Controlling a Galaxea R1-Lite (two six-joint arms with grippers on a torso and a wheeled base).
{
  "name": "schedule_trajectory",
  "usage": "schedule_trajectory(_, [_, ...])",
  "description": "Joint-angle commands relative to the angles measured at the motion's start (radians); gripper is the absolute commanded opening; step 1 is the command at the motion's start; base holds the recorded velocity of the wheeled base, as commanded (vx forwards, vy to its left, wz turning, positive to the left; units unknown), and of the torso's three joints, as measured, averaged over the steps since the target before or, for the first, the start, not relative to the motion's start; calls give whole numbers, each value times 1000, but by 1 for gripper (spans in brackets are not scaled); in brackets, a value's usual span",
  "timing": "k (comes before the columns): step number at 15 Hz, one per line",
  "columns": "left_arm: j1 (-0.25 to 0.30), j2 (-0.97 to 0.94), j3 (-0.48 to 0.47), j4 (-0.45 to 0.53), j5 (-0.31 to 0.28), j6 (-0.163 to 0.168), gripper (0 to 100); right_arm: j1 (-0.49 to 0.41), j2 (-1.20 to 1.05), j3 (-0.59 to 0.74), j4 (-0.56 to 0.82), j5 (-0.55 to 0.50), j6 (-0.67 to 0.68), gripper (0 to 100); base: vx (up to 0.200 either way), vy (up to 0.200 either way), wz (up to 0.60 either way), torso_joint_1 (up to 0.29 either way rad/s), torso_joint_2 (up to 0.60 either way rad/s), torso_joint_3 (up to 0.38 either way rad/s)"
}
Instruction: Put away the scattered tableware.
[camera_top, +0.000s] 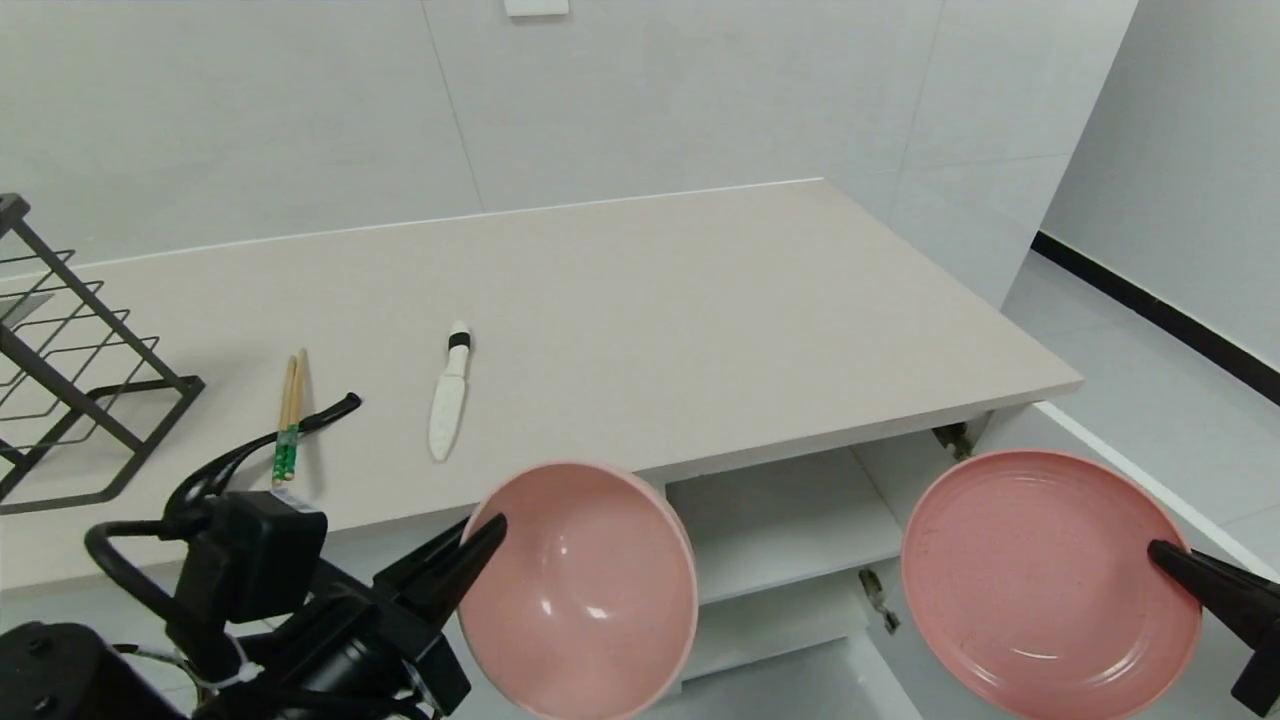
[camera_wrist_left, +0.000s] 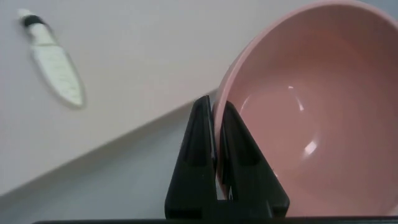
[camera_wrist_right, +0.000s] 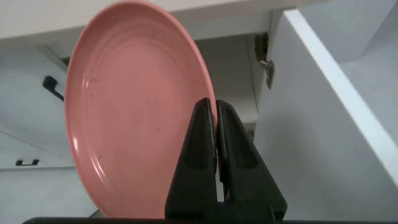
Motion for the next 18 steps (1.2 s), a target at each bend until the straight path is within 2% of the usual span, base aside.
schedule_trajectory(1, [-65, 24, 0, -2, 1, 1, 0, 0, 31, 0, -3, 0, 0, 0, 0, 0, 0, -256, 496, 227])
schedule_trajectory(7, [-174, 111, 0, -2, -1, 12, 0, 2, 46, 0, 0, 0, 0, 0, 0, 0, 0, -257, 487, 233])
schedule_trajectory(10, [-184, 119, 0, -2, -1, 17, 0, 11, 82, 0, -5, 2, 0, 0, 0, 0, 0, -251, 476, 217])
schedule_trajectory(13, [-191, 130, 0, -2, -1, 55, 0, 52, 163, 0, -49, 2, 0, 0, 0, 0, 0, -250, 398, 154])
schedule_trajectory(18, [-191, 117, 0, -2, -1, 57, 0, 71, 295, 0, -165, 2, -2, 0, 0, 0, 0, -240, 318, 119])
